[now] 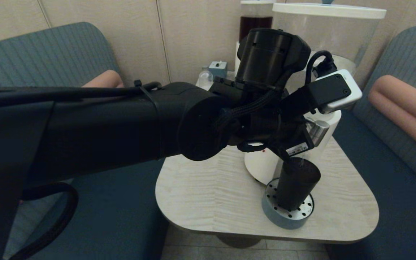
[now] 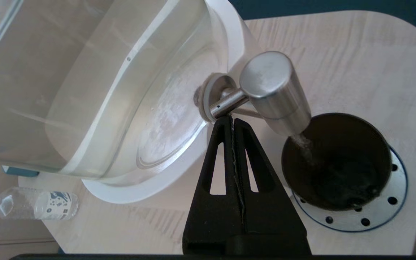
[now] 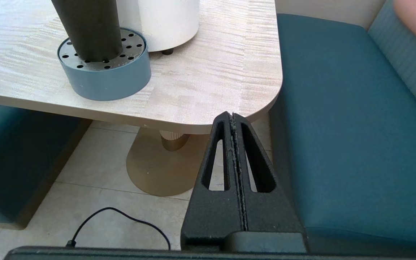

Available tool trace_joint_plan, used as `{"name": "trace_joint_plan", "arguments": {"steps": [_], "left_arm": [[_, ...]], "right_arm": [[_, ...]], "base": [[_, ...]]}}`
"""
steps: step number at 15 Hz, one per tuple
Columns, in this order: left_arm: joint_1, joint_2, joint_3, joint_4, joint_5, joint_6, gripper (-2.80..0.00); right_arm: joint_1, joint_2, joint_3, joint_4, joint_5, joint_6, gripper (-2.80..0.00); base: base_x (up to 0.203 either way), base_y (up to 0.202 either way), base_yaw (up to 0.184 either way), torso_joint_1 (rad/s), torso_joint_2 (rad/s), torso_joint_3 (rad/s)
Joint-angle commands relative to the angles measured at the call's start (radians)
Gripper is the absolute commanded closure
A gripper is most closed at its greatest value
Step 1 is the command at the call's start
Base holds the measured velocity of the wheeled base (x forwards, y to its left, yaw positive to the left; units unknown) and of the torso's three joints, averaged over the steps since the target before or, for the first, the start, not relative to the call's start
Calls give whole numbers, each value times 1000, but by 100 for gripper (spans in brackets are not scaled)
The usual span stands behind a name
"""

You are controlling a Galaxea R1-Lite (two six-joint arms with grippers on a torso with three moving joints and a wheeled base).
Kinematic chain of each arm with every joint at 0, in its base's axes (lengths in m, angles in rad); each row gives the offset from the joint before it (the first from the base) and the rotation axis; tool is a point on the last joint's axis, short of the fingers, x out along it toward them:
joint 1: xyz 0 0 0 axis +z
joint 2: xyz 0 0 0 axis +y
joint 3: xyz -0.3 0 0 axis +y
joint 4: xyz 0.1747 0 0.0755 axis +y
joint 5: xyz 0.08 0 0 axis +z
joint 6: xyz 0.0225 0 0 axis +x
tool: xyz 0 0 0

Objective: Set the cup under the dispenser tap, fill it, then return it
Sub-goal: Turn off the faucet

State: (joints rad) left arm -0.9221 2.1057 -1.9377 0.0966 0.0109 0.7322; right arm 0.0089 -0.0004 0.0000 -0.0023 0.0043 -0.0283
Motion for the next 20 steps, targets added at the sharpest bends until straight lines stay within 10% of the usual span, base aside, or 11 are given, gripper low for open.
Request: {"name": "trace_joint_plan", "arguments": {"steps": [1,20], "left_arm": [[0,2,-1,-3,3,4,0],[0,45,-1,-132,-5,18,0]], "right_arm": [[0,-3,0,-1,0,1,0],[0,-3,0,-1,0,1,0]], "base": [[0,0,0,0,0,0],[0,0,0,0,0,0]]}}
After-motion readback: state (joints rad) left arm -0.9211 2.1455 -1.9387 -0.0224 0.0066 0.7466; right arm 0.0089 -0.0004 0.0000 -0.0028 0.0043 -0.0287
